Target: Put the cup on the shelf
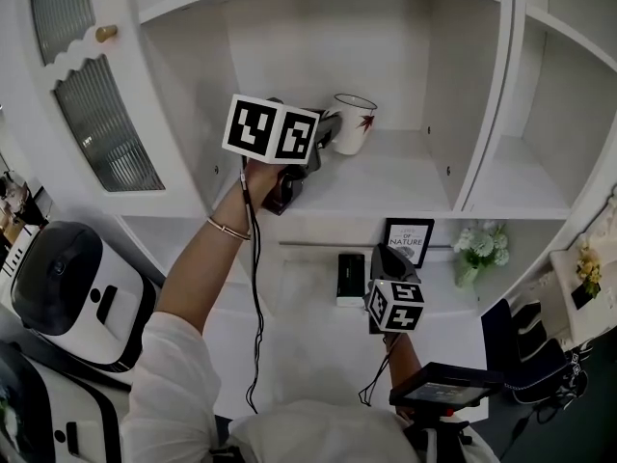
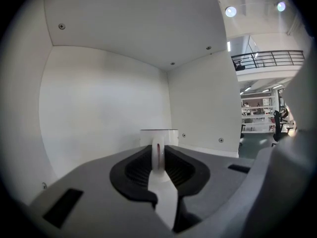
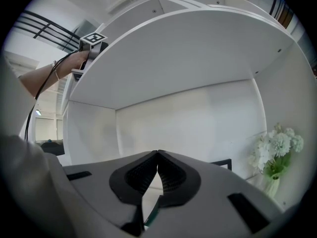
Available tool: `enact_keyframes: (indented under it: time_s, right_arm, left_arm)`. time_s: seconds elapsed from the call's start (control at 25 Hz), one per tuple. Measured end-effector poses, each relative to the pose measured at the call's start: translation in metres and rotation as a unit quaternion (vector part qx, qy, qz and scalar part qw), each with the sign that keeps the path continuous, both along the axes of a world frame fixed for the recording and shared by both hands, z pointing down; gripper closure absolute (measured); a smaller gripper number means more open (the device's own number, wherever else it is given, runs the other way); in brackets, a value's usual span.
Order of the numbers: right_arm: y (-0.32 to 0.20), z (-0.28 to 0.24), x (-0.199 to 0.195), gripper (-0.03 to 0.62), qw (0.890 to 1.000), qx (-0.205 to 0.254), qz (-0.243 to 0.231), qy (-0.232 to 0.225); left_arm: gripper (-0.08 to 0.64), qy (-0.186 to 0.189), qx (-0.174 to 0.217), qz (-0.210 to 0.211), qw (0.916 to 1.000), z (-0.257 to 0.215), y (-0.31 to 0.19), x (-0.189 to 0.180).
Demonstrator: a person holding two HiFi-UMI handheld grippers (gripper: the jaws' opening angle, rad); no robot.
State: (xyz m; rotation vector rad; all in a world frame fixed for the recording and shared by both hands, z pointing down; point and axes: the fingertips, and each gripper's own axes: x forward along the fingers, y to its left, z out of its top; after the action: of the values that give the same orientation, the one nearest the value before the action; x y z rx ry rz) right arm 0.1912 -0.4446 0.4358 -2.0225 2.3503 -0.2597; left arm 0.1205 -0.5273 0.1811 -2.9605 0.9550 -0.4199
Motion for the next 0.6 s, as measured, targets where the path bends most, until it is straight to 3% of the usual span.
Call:
enact_keyframes:
  time_s: [0.44, 0.6]
  right_arm:
    - [0.010, -0.008, -0.002, 0.569, 1.000, 0.006, 0.003, 0.004]
    - [0.013, -0.011, -0.003, 0.569, 1.000, 0.008, 0.003, 0.005]
  left_arm:
    - [0.480, -0.062, -0.008, -0.032, 0.9975, 0.014, 0.002, -0.019]
    - [0.480, -0.066, -0.008, -0.037, 0.9971, 0.017, 0.003, -0.022]
